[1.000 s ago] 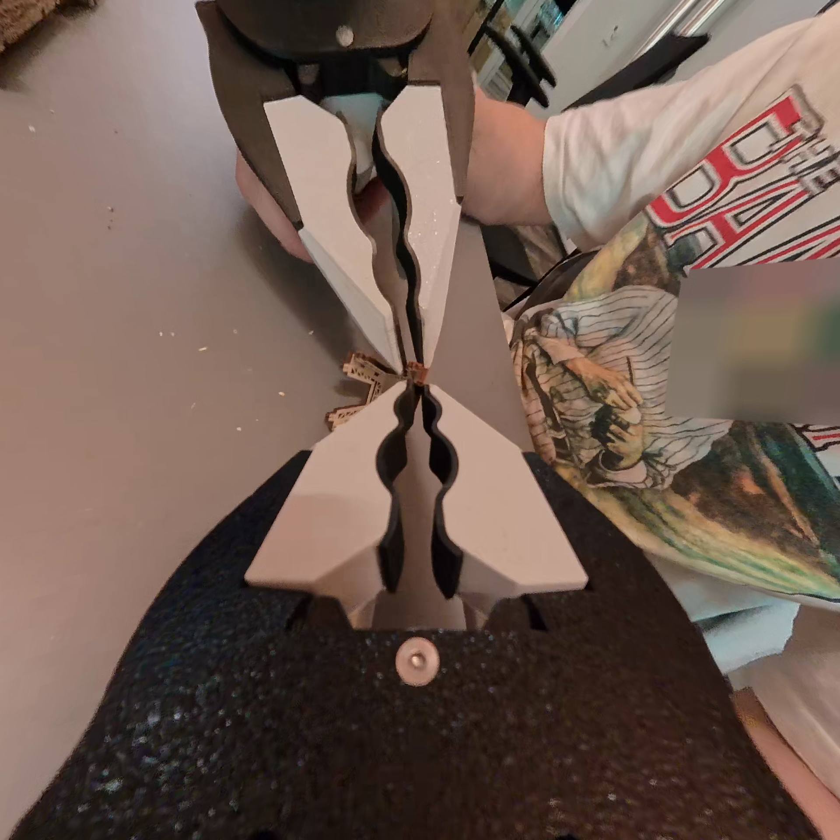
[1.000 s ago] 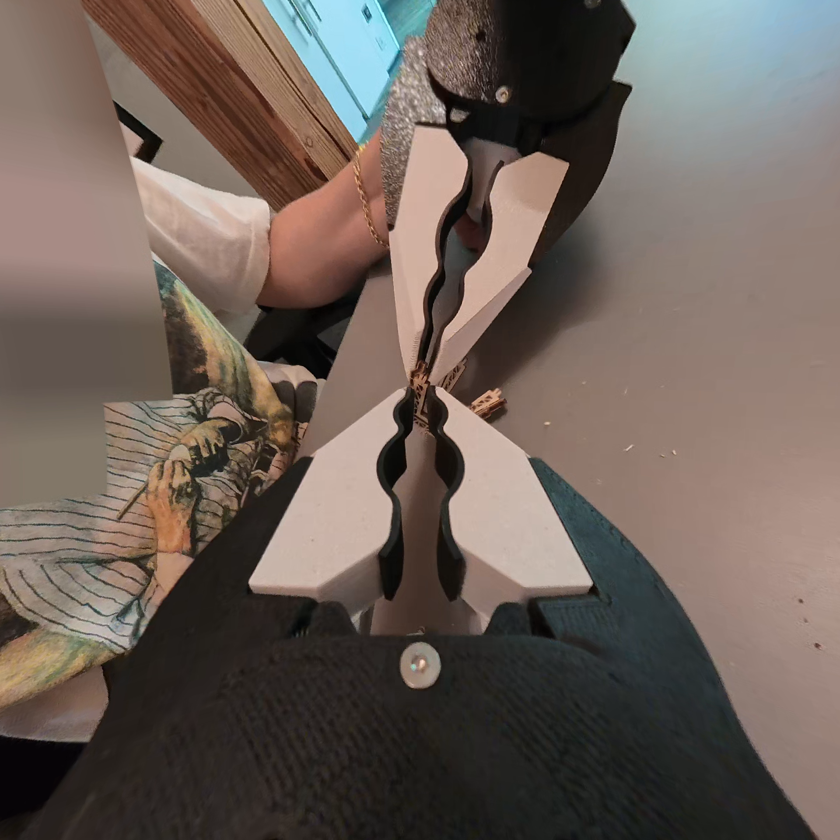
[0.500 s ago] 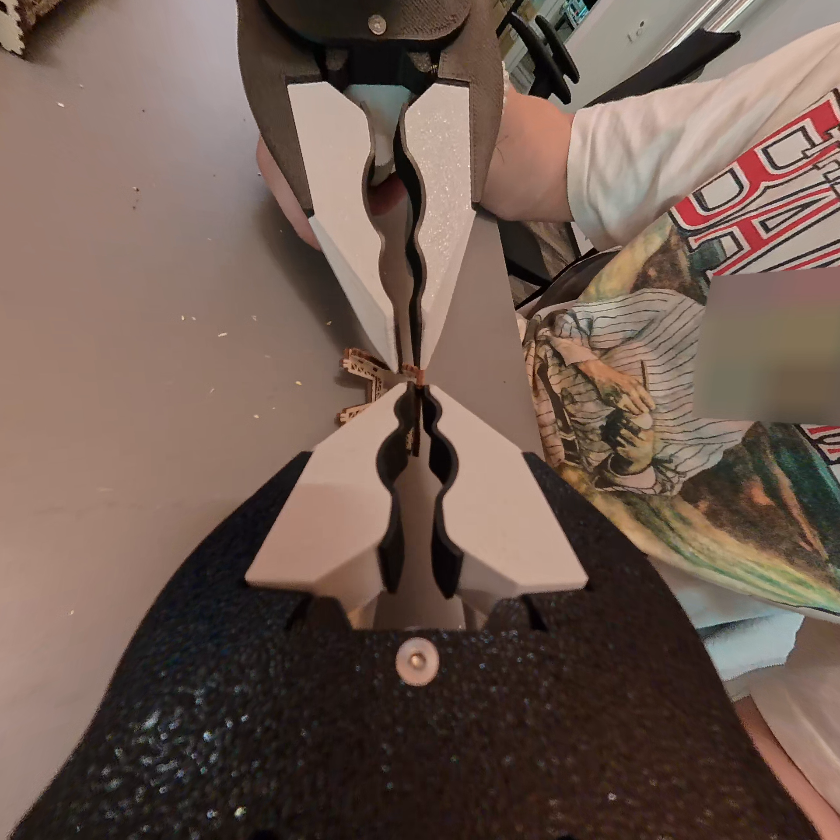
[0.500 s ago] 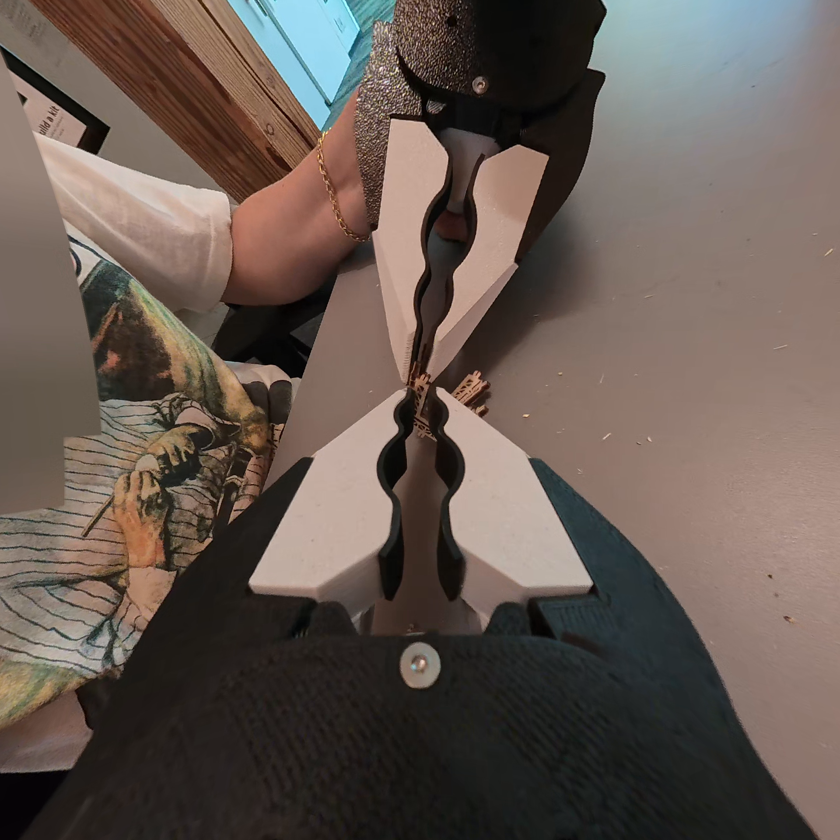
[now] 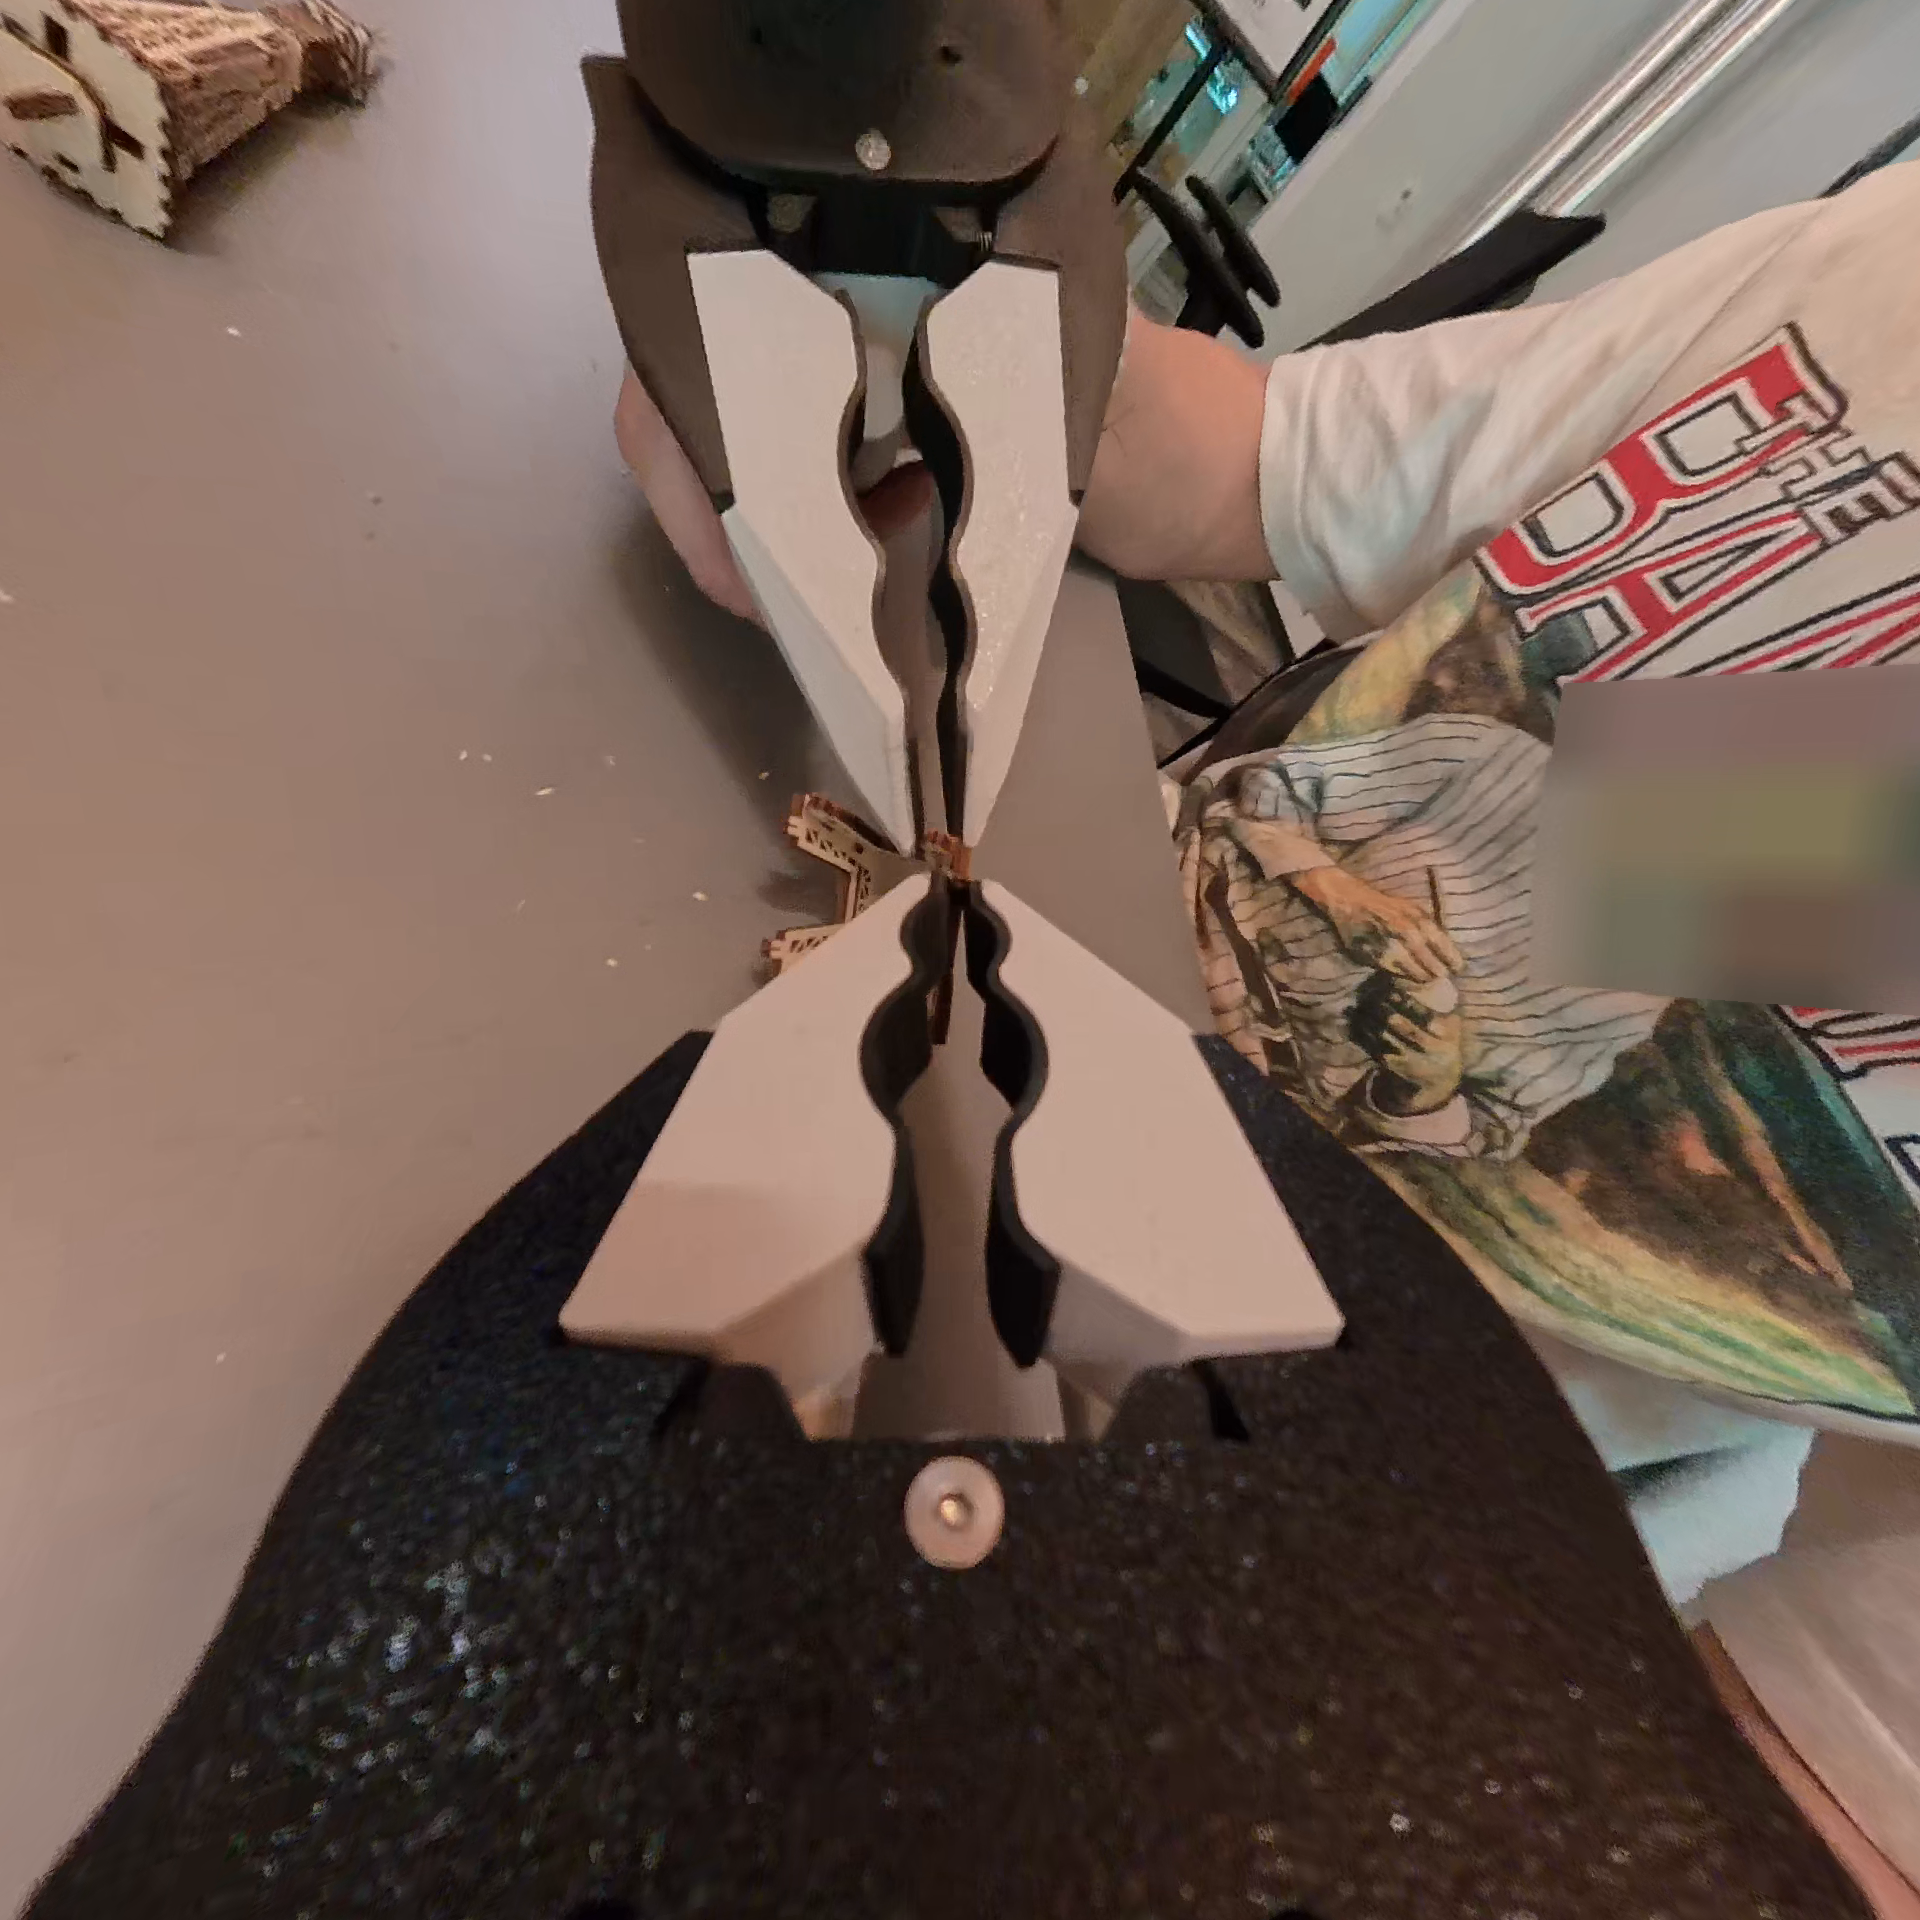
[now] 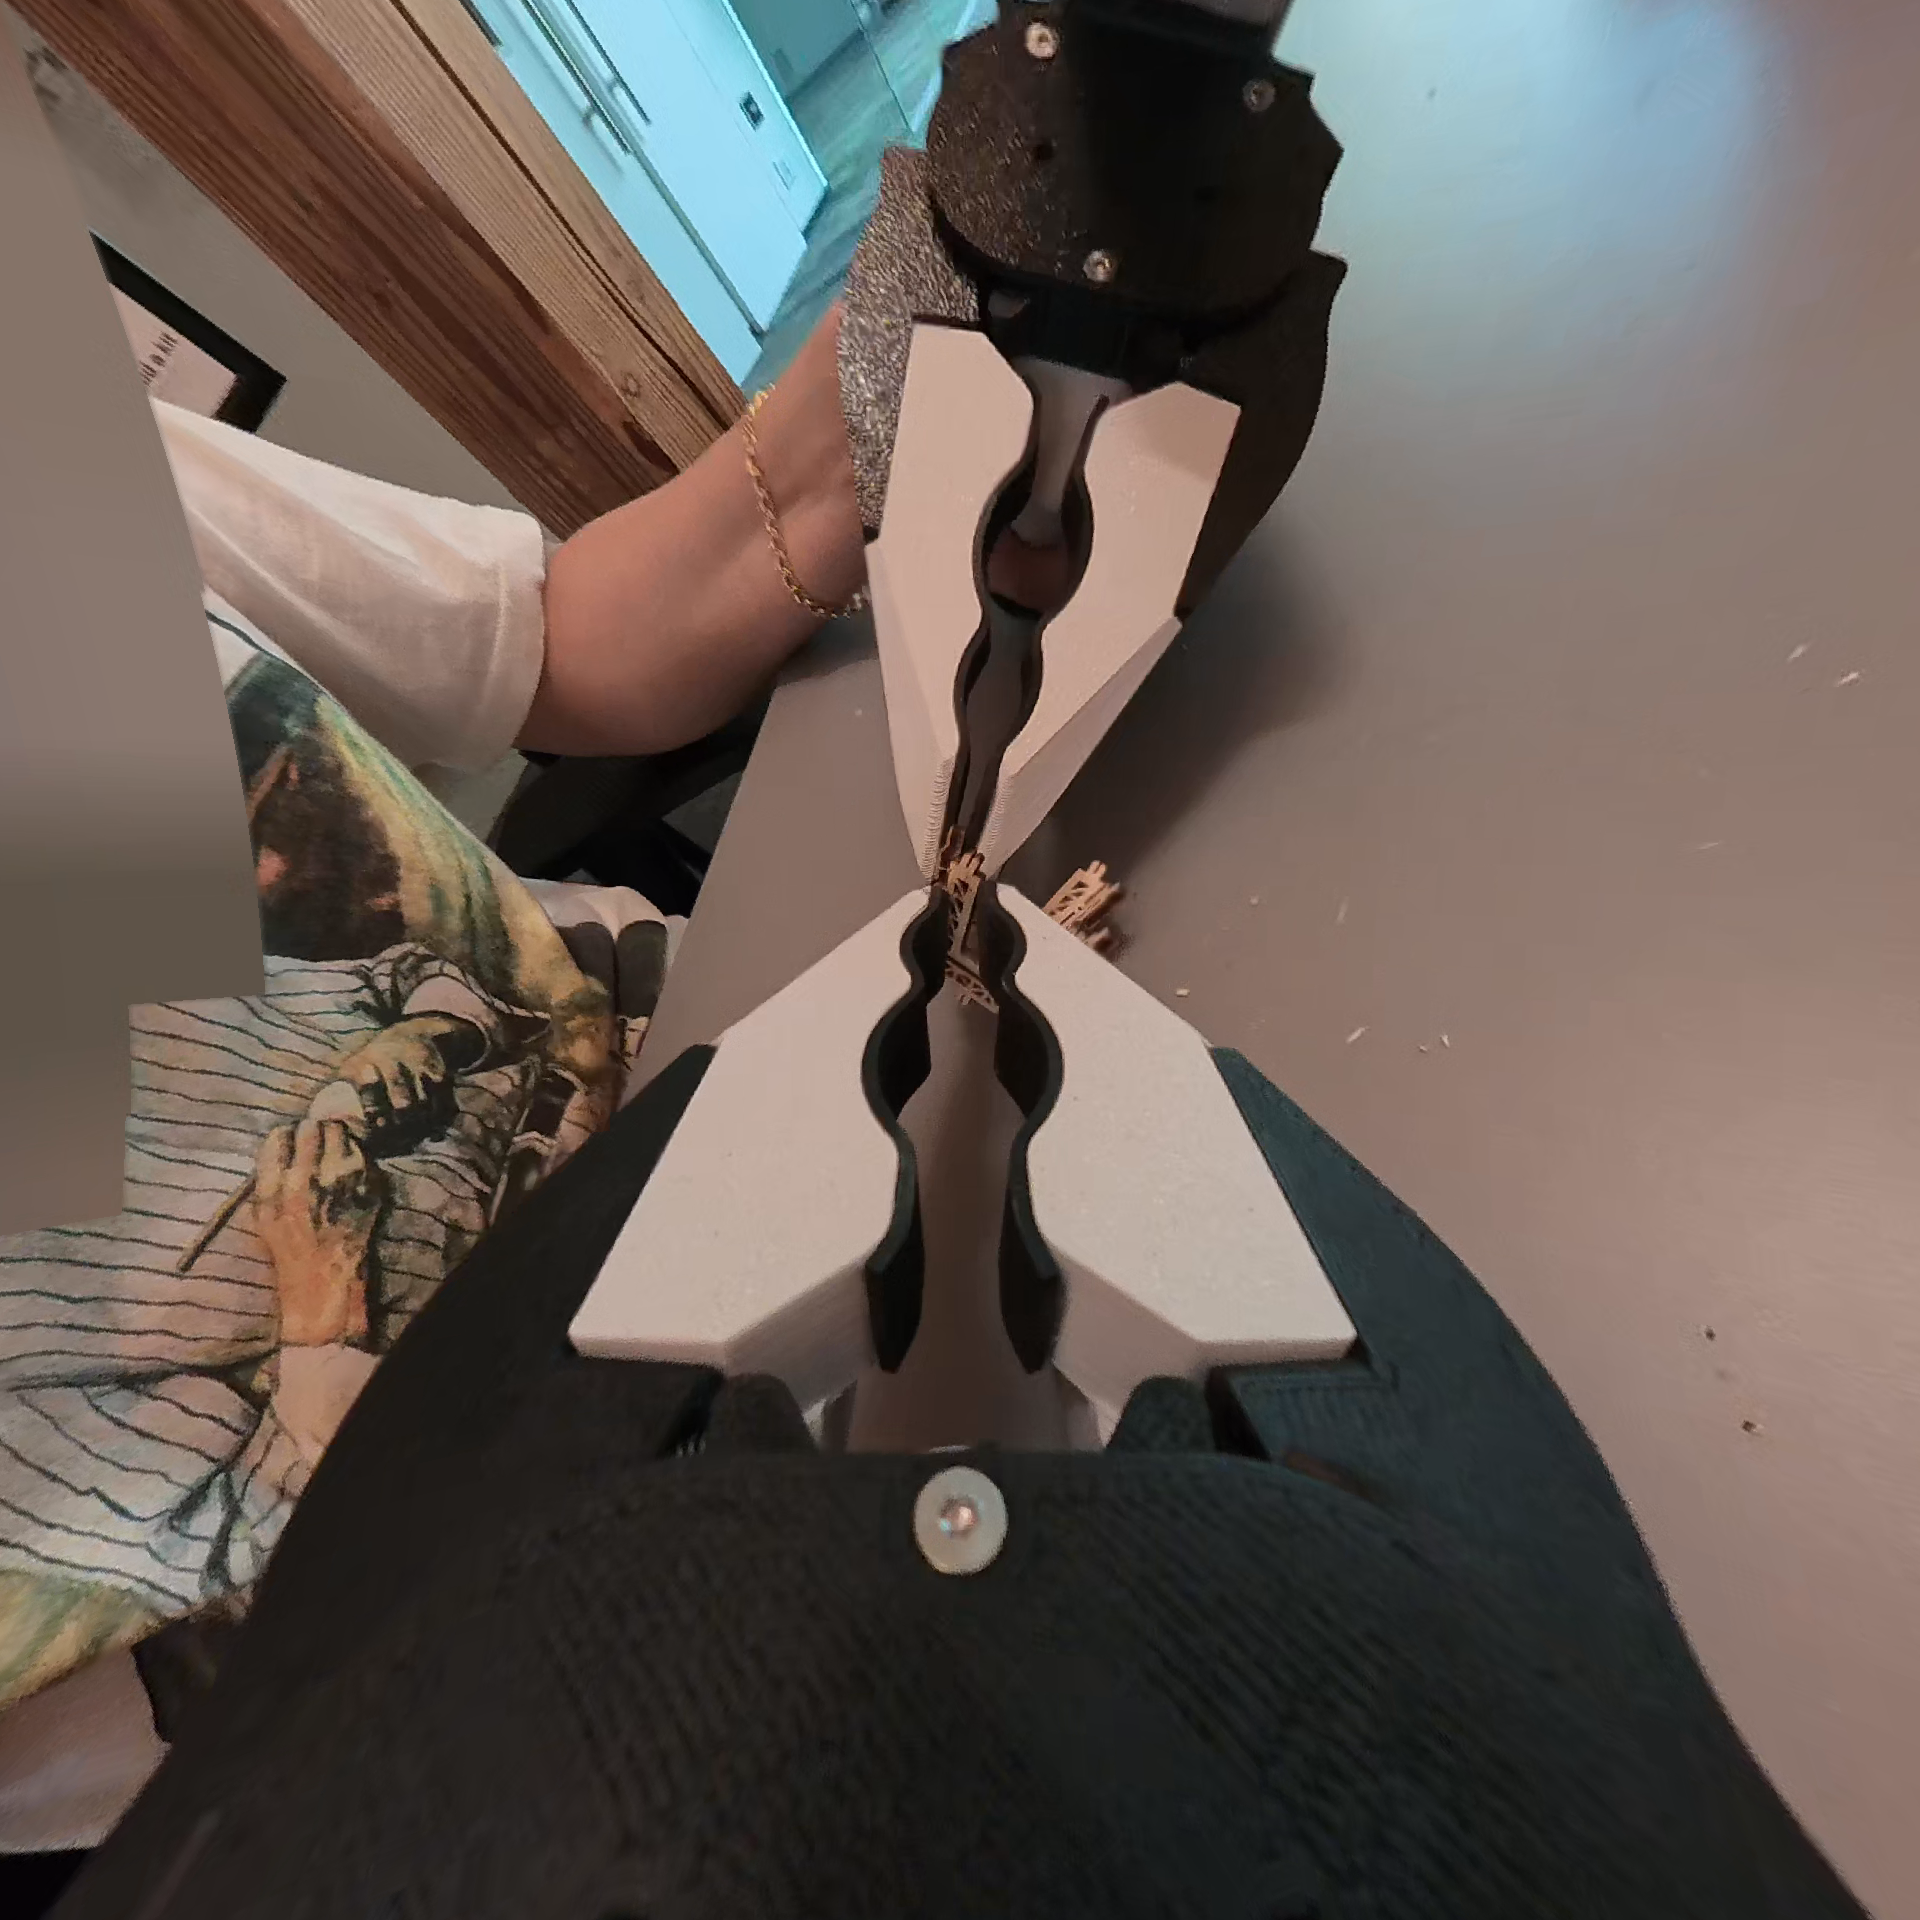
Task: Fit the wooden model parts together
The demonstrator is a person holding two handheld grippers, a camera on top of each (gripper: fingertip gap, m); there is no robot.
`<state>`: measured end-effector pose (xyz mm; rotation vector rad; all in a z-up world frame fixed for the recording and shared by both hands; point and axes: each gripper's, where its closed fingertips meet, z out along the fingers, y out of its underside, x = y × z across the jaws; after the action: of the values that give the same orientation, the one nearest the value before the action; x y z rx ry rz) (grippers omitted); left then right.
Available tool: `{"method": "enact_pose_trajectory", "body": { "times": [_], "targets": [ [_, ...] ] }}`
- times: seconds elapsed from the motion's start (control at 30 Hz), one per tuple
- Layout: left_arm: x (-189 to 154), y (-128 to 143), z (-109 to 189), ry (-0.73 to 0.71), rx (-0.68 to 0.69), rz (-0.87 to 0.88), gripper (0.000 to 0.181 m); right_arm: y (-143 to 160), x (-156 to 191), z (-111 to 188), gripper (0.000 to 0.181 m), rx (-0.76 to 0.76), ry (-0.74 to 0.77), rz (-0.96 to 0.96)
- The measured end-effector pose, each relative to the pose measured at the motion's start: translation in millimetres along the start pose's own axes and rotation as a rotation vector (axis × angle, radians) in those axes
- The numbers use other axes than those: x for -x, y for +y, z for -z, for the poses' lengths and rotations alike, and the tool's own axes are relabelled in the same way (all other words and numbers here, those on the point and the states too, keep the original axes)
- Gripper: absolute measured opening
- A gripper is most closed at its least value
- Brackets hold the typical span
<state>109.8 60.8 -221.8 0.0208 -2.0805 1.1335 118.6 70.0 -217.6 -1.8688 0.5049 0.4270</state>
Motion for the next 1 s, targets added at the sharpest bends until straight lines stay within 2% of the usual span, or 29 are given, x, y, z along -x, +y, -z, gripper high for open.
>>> {"method": "enact_pose_trajectory", "body": {
  "times": [0.6,0.7,0.8,1.0],
  "targets": [
    [-7,-1,2,0.036,-0.005,-0.041,0.0,-4,7,-4,0.002,-0.016,-0.03,0.017],
    [-11,-4,5,0.053,-0.037,-0.053,0.0,-8,9,-2,0.003,-0.049,-0.051,0.011],
    [-13,-17,15,0.071,-0.148,-0.058,0.0,-25,9,5,0.003,-0.168,-0.075,-0.016],
    [-4,-28,23,0.039,-0.237,-0.015,0.0,-35,-3,11,0.002,-0.251,-0.013,-0.039]
  ]
}}
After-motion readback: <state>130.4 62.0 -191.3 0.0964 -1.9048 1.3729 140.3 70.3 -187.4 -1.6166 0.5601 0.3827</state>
